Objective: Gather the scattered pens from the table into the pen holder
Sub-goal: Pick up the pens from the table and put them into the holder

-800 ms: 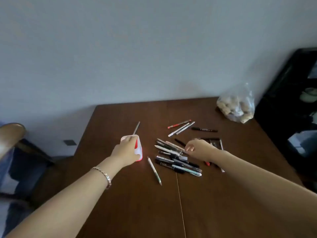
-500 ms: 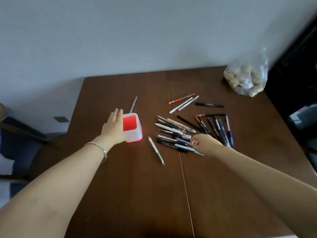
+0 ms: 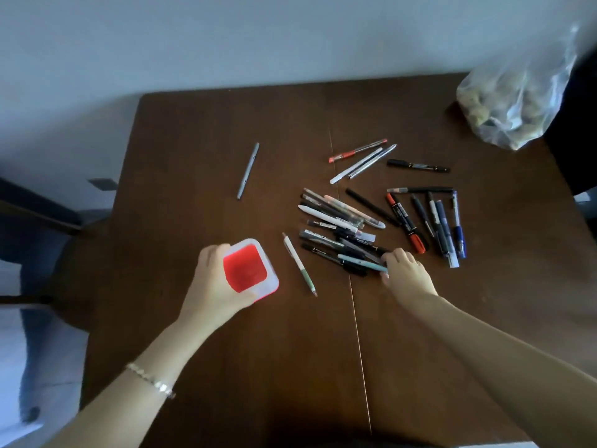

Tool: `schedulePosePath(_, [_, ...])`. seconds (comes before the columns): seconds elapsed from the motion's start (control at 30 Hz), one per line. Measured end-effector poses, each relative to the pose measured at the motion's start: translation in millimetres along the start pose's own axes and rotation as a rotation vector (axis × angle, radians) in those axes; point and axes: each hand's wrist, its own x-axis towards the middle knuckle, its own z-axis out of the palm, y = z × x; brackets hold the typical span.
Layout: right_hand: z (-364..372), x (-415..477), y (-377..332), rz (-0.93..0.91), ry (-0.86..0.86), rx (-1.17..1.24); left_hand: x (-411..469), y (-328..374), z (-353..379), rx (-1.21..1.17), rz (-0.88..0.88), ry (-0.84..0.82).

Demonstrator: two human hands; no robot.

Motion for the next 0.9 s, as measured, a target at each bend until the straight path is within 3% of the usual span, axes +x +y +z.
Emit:
schedulePosePath(0.13, [11.4,-6.4,0.1,0.054,-0.055,-0.053,-46.5,8.8,24.5,-0.057,-0.029,0.075])
schedulePosePath(0.33, [20.6,-36.1,11.8,0.139,-0.108,-0.077,-68.0,24.7,44.8,-0.07,0.031,0.059])
schedulePosePath(0.53, [-0.6,-77.5,10.3,0.198,-0.174,0.295,-65.9,21.7,46.1,-0.015,0.073,0.085])
schedulePosePath(0.67, [-46.6,-104.0,-14.5,0.074,-0.102,0.537,-65.7,21.7,47.4,-0.03,0.06,0.087])
schedulePosePath(0.77, [-85.7,-119.3,-55.5,-0.129,-0.156,0.634,-64.6,19.4,49.0,-0.031,0.073,0.102])
schedulePosePath(0.83, [-94.4,-121.3,-81.5,-0.239,-0.208,0.552,-63.4,16.8,51.9,-0.059,0.093,0.096])
schedulePosePath(0.9, [-88.2,-113.8,-102.2,-0.3,-0.245,0.318,-61.9,15.5,53.1,-0.057,0.103,0.096])
